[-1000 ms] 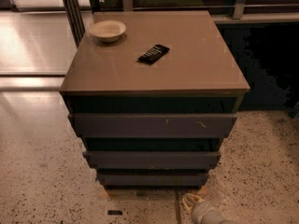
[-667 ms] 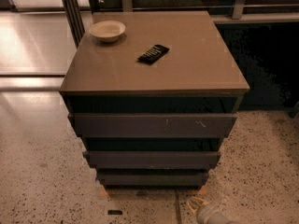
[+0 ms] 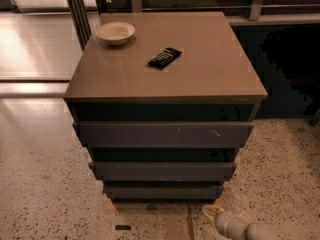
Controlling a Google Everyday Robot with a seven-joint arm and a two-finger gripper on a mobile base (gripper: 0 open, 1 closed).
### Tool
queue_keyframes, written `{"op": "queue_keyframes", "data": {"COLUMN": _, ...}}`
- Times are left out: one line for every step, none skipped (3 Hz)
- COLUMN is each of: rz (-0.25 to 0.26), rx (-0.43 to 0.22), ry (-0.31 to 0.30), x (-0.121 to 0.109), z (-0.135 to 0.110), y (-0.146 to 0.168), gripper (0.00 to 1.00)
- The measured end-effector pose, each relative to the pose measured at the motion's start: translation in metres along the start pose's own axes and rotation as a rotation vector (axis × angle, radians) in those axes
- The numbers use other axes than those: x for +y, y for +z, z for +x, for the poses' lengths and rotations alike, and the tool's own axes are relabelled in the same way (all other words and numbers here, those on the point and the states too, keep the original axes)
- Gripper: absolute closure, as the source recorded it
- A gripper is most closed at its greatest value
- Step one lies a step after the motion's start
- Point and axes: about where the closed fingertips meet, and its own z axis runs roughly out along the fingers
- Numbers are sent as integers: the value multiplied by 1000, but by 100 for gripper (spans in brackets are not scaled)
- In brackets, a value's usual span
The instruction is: Open bottom drawer
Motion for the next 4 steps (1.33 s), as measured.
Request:
{"op": "queue_keyframes", "data": {"rz": -83, "rx": -27, "ry": 1, "x": -23, "z": -11, "y": 23, "gripper": 100}}
{"op": "queue_keyframes", "data": {"rz": -116, "rx": -54, "ry": -5, "x": -45, "z": -25, "y": 40, "gripper": 100}}
{"op": "queue_keyframes", "data": {"rz": -120, "rx": -80, "ry": 25, "x": -61, "z": -28, "y": 59, "gripper": 100}}
{"op": "queue_keyframes", "data": {"rz": -122, "rx": -94, "ry": 43, "x": -70, "z": -29, "y": 69, "gripper": 100}}
